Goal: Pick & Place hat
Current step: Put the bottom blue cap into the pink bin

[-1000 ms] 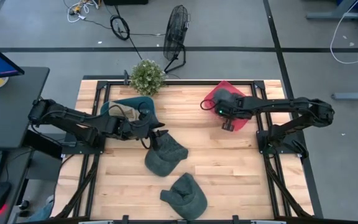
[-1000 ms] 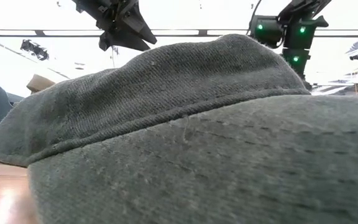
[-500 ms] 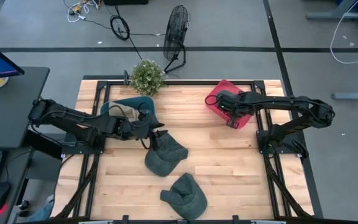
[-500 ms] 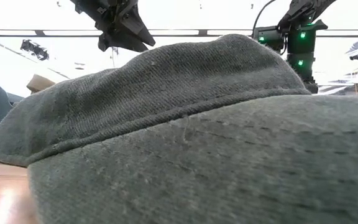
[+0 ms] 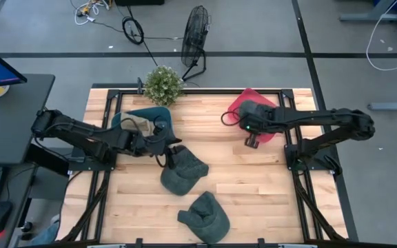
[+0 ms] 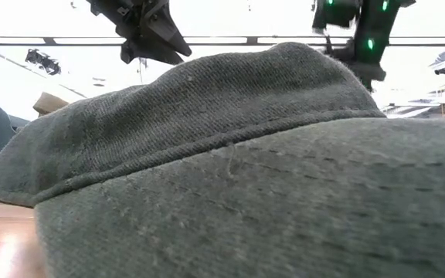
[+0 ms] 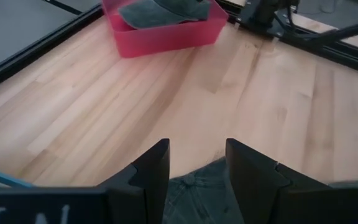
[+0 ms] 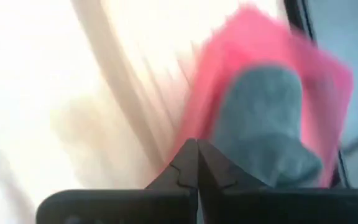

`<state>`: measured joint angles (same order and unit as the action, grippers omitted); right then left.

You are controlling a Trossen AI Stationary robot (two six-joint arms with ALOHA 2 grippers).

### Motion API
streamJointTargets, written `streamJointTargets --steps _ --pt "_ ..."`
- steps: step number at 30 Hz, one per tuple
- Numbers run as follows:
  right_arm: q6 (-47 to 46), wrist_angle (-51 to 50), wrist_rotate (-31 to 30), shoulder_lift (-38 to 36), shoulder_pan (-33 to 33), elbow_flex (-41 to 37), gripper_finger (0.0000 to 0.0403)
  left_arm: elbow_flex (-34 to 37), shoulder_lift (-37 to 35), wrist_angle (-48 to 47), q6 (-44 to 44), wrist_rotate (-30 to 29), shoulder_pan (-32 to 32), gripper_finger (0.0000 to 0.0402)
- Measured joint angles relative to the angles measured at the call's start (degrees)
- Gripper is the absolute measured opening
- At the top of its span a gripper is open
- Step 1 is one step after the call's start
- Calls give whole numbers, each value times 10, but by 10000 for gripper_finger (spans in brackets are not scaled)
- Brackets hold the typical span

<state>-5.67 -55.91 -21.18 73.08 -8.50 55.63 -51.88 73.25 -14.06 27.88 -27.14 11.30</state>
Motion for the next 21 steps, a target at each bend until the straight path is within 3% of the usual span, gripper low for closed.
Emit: streamJointTargets --steps 10,21 --pt "1 220 95 2 163 34 14 0 0 -11 1 57 59 160" --pt "21 276 150 54 252 34 102 0 0 -9 1 55 96 160"
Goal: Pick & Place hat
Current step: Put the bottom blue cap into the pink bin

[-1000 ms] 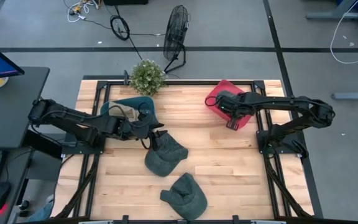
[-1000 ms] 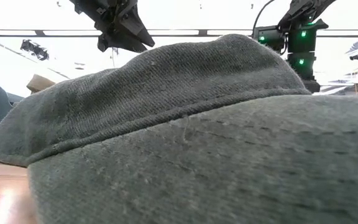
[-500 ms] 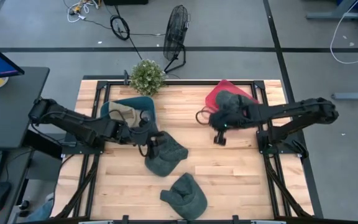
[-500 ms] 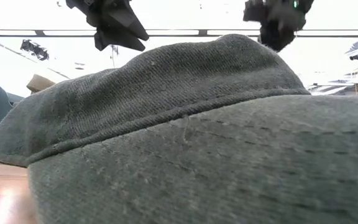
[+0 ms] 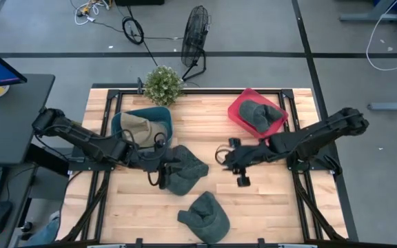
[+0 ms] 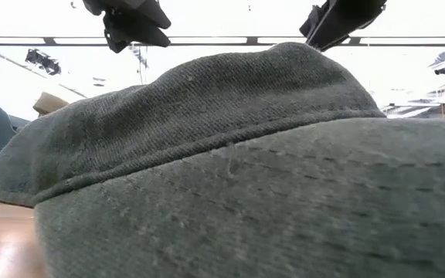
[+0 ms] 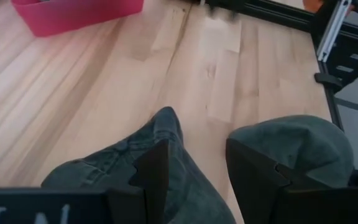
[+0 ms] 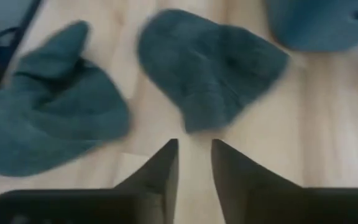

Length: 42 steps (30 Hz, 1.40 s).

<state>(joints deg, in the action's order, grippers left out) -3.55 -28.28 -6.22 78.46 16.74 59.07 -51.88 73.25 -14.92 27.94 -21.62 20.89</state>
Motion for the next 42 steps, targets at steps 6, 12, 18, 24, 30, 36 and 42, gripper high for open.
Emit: streamJointTargets --steps 6,12,18,24,30,36,42 --pt "55 118 47 63 52 0 173 0 0 0 0 -2 -2 160" --pt "72 218 115 142 92 0 230 0 0 0 -1 -1 -2 160" --pt "71 323 164 214 123 0 252 0 0 -1 -1 -1 -2 160" --pt "46 361 163 266 131 0 254 0 0 -1 -1 -1 -2 160" --pt "25 368 163 302 131 0 253 0 0 -2 -1 -1 -2 160" --pt "39 375 165 316 131 0 202 0 0 -4 -1 -1 -2 160" --pt "51 369 167 312 131 0 63 0 0 -4 -1 -1 -2 160"
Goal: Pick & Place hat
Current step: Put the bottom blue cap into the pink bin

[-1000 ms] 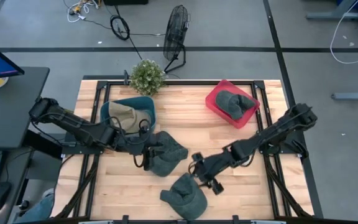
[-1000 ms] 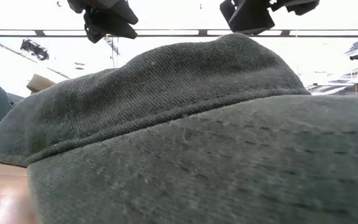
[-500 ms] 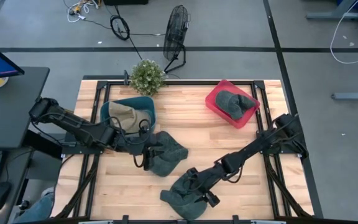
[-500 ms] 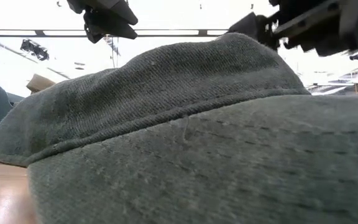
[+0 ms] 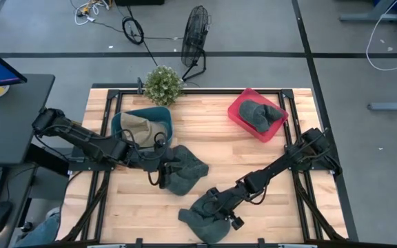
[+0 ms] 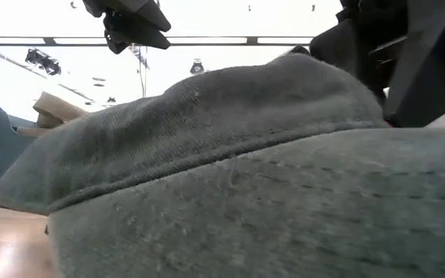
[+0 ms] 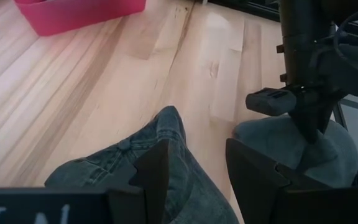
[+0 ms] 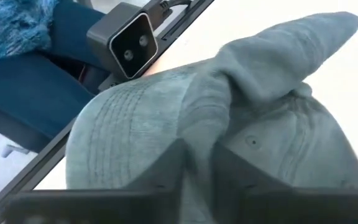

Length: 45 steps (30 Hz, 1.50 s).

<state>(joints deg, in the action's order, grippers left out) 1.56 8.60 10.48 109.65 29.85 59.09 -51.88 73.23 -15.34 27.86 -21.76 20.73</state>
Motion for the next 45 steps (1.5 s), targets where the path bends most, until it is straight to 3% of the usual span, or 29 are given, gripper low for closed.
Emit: streamJointTargets --steps 3,10,14,20,26,29,39,45 --pt "3 -37 14 -17 0 1 13 0 0 0 0 0 0 160" --pt "-24 -309 -33 -112 -2 61 7 0 0 -1 0 0 0 160" --pt "0 -510 -119 -177 -1 116 6 0 0 -5 0 0 0 160" --pt "85 -780 -302 -268 -4 159 4 0 0 -9 0 0 0 160" --pt "209 -971 -351 -345 -52 152 2 0 0 -9 -1 -11 0 160" --pt "230 -985 -382 -377 -89 146 2 0 0 -9 -1 -24 0 160" --pt "417 -981 -384 -431 -270 96 1 0 0 -9 -1 -48 0 160" --pt "562 -900 -379 -430 -372 17 1 0 0 -9 0 -56 0 160"
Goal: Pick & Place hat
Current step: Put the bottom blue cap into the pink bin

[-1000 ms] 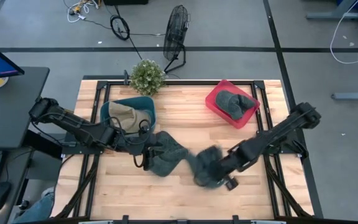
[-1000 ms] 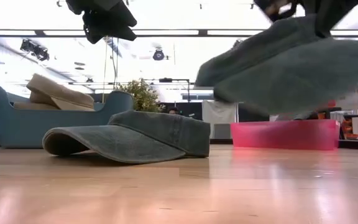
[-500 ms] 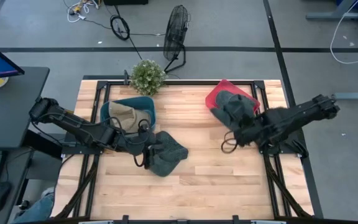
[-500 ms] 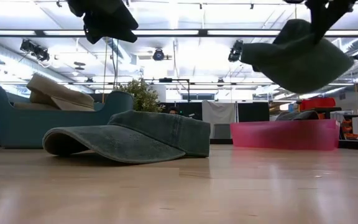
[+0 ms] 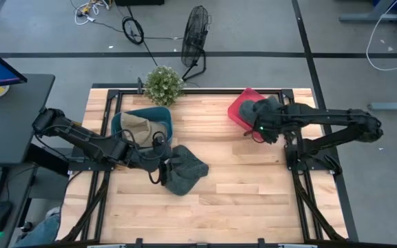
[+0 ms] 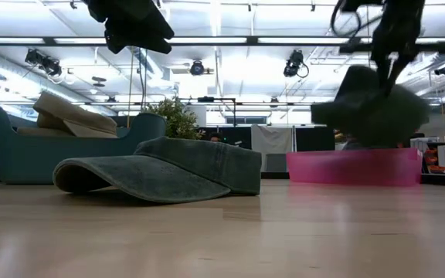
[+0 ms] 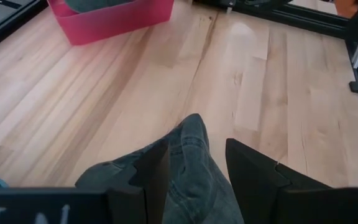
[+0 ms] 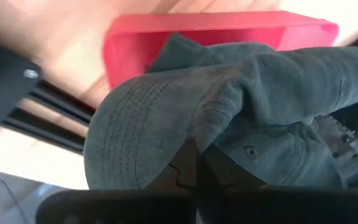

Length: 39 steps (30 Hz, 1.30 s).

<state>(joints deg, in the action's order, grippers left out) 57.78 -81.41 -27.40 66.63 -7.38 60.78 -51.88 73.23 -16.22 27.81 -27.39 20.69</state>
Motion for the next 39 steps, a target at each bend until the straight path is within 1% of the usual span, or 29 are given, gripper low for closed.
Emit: streamJointTargets --steps 3,5,10,12,14,16,22,27,33,38,39 --pt "68 63 3 0 -45 -38 1 0 0 0 0 0 0 160" --pt "94 103 8 0 -70 -64 1 0 0 0 0 -2 0 160" --pt "117 196 48 0 -108 -137 6 0 0 0 0 -5 0 160" --pt "113 225 39 -1 -112 -162 13 0 0 0 0 -5 0 160" --pt "97 247 28 -3 -113 -180 20 0 0 0 0 -5 0 160" --pt "59 254 9 -1 -113 -185 29 0 0 0 0 -5 0 160" --pt "-86 262 35 2 -113 -176 56 0 0 0 0 -5 0 160" --pt "-165 262 30 1 -113 -175 77 0 0 0 1 -5 0 160" --pt "-219 262 28 1 -113 -174 109 0 0 0 1 -5 0 160" --pt "-257 261 23 1 -113 -174 146 0 0 0 1 -5 0 160" --pt "-258 261 15 1 -113 -174 154 0 0 0 1 -5 0 160"
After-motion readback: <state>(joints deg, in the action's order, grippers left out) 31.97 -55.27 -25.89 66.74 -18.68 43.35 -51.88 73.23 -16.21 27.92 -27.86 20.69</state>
